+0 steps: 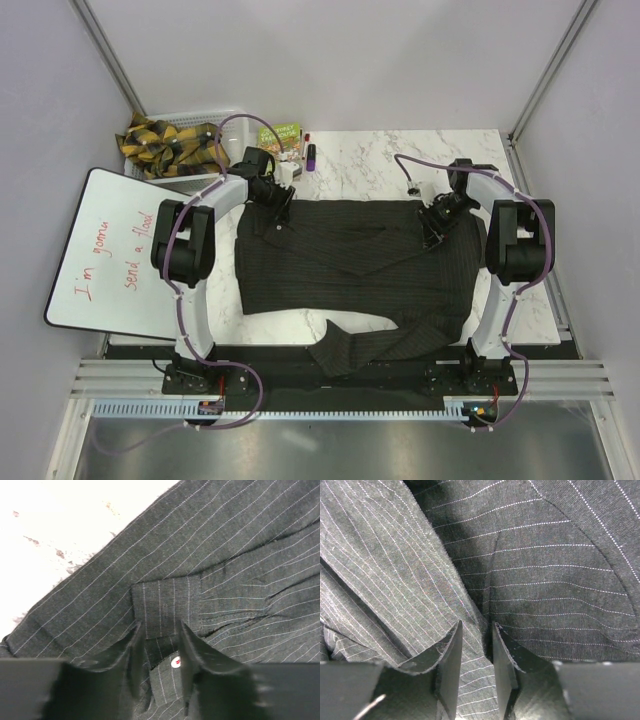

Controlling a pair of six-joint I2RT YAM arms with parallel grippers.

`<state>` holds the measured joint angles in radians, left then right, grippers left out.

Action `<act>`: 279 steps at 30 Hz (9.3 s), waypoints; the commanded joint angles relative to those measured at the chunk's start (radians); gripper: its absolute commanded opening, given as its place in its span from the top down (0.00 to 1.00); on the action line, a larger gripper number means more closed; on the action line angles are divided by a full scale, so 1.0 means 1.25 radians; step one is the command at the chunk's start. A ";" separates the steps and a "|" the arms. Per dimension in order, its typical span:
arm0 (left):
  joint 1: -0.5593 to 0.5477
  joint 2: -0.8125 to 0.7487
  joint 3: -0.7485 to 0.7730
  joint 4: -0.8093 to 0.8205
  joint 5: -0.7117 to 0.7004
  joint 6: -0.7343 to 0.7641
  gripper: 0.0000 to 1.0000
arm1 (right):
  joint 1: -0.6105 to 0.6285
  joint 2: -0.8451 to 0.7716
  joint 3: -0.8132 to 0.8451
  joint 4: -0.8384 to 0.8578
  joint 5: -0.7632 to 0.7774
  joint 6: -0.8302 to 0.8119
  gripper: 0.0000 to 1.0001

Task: Fold and stack the long sleeve shirts
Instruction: Fold the shirt

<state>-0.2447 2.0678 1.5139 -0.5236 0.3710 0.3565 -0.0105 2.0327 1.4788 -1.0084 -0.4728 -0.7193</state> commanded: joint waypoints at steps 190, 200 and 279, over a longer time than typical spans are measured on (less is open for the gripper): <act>-0.121 -0.831 -0.815 -0.088 -0.066 0.590 0.98 | 0.040 -0.597 -0.486 -0.101 0.181 -0.316 1.00; -0.121 -0.836 -0.696 -0.147 -0.043 0.566 0.98 | -0.010 -0.583 -0.381 -0.138 0.148 -0.328 1.00; -0.007 -0.312 -0.314 0.036 -0.130 0.554 0.98 | 0.012 -0.117 -0.034 -0.020 0.210 -0.247 1.00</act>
<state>-0.2565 1.6802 1.0698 -0.4984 0.2146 1.0668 0.0139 1.9263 1.4429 -1.0294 -0.2184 -1.0275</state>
